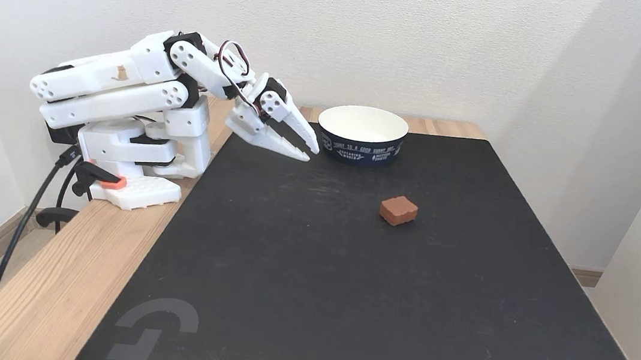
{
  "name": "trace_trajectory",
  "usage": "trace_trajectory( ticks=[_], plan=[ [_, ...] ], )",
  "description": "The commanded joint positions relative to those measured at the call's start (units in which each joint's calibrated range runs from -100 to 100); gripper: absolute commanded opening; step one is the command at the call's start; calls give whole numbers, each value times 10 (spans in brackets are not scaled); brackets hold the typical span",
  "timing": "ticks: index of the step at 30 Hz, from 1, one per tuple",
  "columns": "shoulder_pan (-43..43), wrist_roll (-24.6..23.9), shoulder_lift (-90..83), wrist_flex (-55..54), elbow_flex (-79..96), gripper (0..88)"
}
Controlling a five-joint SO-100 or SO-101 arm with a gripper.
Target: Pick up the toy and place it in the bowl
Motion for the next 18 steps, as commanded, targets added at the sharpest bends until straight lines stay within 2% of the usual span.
trace_trajectory(
  ticks=[1,18],
  plan=[
    [2,1,-4,3,4,60],
    [5,0,-4,2,5,60]
  ],
)
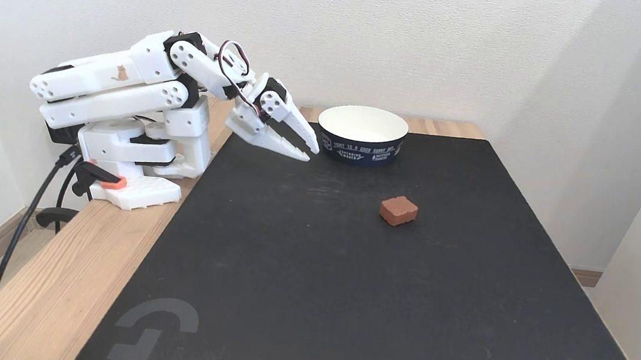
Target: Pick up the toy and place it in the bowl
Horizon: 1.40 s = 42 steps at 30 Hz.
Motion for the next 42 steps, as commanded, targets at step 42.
trace_trajectory(
  ticks=[42],
  plan=[
    [224,182,628,-21,-539,357]
  ],
)
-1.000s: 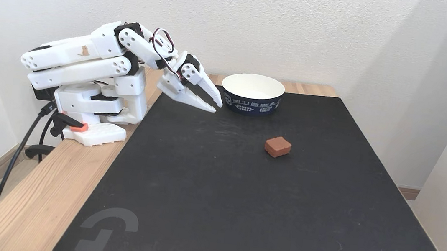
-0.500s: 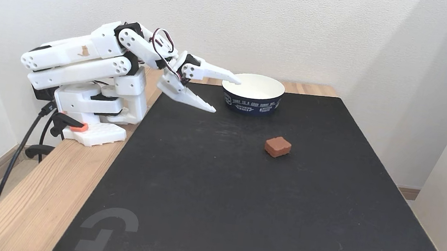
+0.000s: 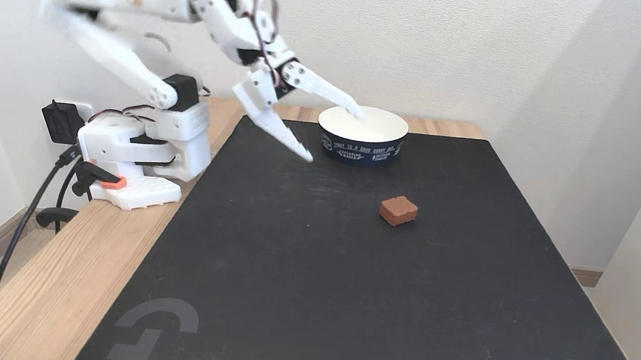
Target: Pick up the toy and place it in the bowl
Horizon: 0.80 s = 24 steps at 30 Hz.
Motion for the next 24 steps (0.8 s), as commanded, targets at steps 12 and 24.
trace_trajectory(
  ticks=[12,24],
  plan=[
    [54,92,593,102,-580,357],
    [-22,32,776,93,-765,357]
  ],
)
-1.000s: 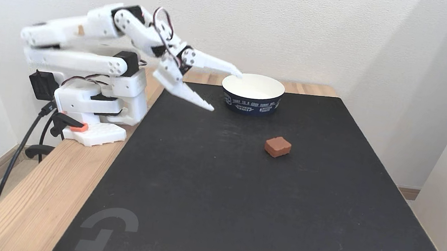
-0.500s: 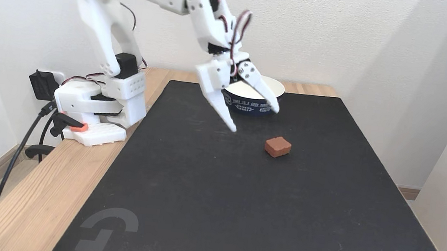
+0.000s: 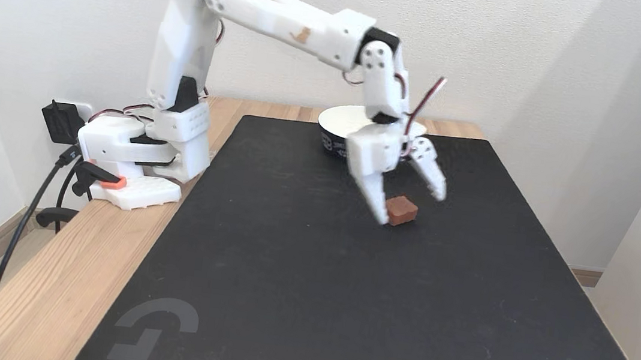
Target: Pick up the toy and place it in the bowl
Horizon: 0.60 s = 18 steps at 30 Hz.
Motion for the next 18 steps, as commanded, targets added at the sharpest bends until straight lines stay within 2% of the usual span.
trace_trajectory(
  ticks=[1,8,18],
  plan=[
    [-32,-46,37,-4,-60,357],
    [-78,-91,80,13,-61,357],
    [-90,-93,108,38,-61,356]
  ],
)
